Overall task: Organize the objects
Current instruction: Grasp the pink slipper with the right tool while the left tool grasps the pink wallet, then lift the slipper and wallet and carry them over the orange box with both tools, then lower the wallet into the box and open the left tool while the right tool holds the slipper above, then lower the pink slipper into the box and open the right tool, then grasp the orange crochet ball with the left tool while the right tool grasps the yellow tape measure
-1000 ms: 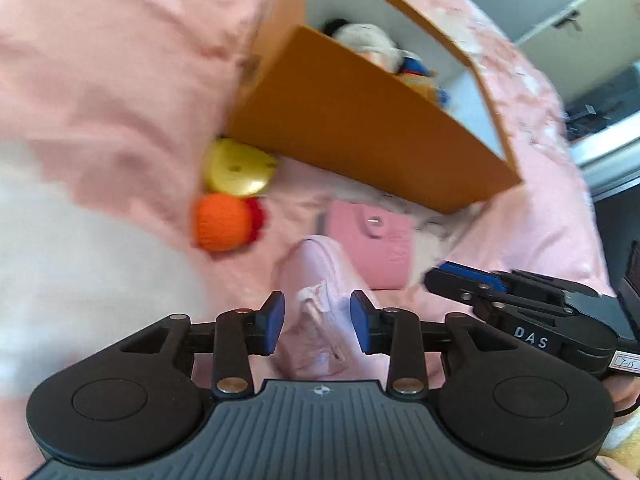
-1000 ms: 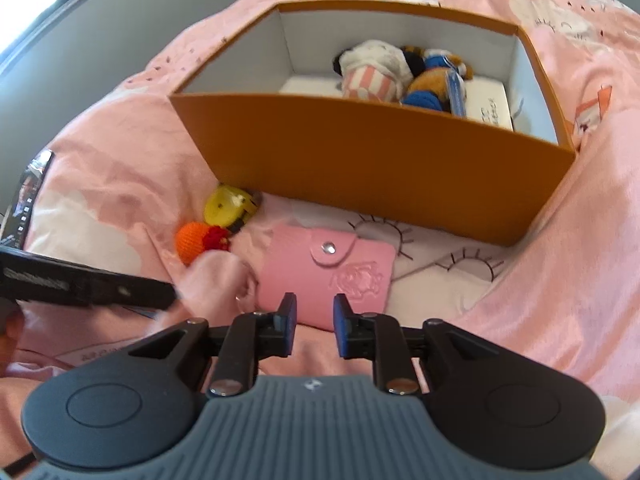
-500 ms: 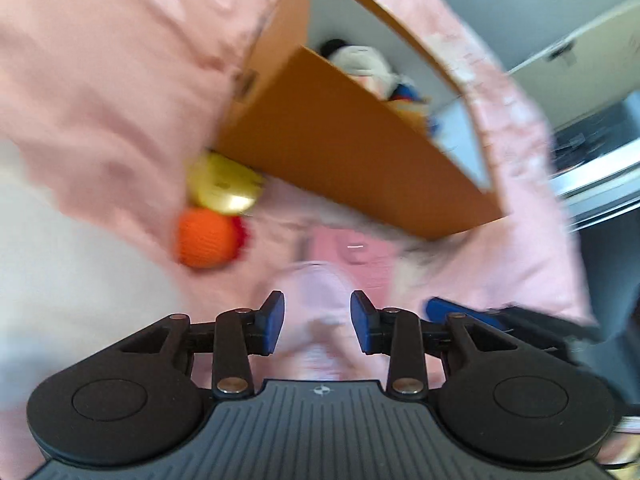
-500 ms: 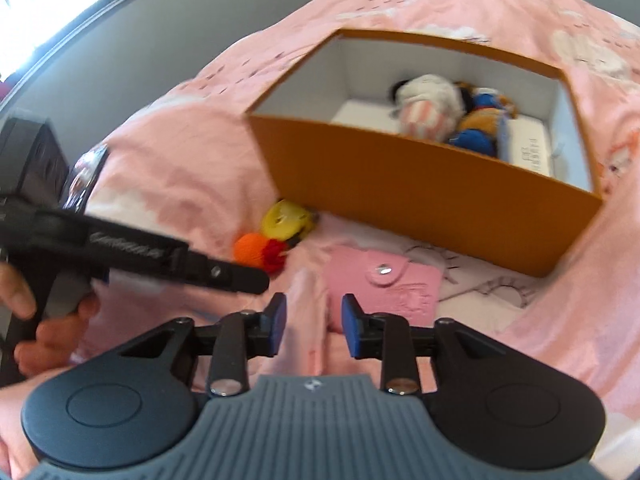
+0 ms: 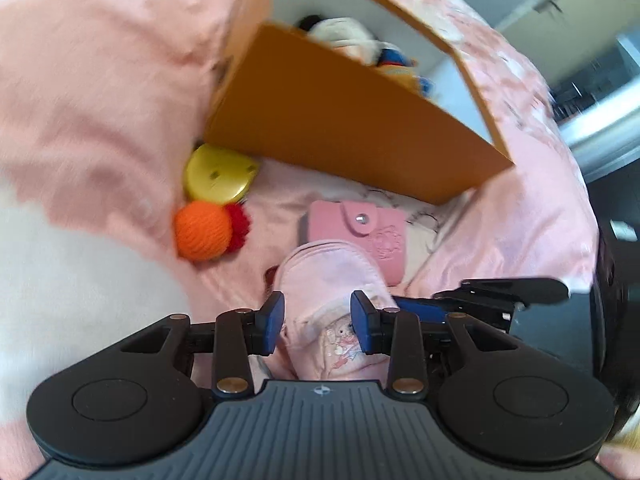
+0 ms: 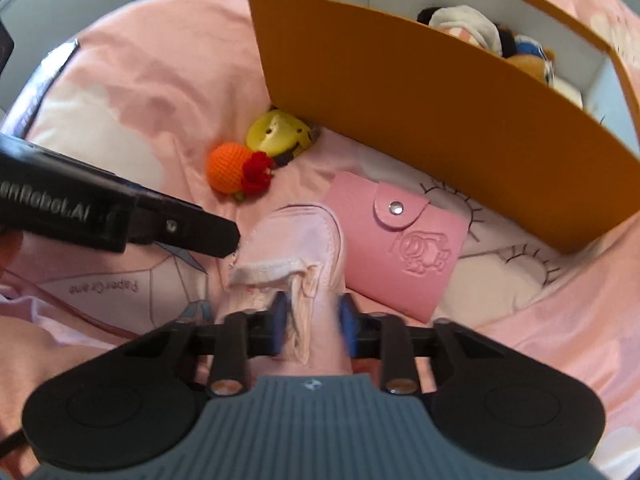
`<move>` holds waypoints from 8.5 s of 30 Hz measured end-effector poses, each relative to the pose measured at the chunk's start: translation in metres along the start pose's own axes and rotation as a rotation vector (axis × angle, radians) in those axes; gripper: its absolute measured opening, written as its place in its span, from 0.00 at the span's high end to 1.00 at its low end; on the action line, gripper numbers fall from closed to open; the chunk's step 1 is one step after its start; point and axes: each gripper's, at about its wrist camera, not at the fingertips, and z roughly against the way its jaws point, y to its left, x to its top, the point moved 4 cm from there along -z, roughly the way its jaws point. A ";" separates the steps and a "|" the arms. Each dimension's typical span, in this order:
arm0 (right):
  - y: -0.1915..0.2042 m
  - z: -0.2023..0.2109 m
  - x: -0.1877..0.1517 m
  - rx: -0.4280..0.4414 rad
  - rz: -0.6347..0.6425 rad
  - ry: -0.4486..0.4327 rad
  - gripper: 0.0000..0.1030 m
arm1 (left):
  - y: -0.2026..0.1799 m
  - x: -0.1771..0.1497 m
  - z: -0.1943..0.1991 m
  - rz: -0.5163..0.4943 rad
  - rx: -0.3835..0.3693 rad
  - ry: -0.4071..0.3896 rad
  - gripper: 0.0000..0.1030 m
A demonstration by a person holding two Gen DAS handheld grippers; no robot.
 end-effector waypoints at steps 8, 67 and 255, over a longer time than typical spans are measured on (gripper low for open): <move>-0.037 0.053 -0.009 -0.022 -0.129 -0.116 0.86 | -0.047 0.015 0.003 -0.455 0.026 -0.071 0.61; -0.101 0.177 -0.002 -0.041 -0.345 -0.440 0.86 | -0.066 0.093 0.083 -0.150 -0.190 -0.340 0.81; 0.001 -0.023 0.067 0.084 -0.132 -0.265 0.47 | 0.038 0.018 0.000 -0.180 0.414 -0.139 0.43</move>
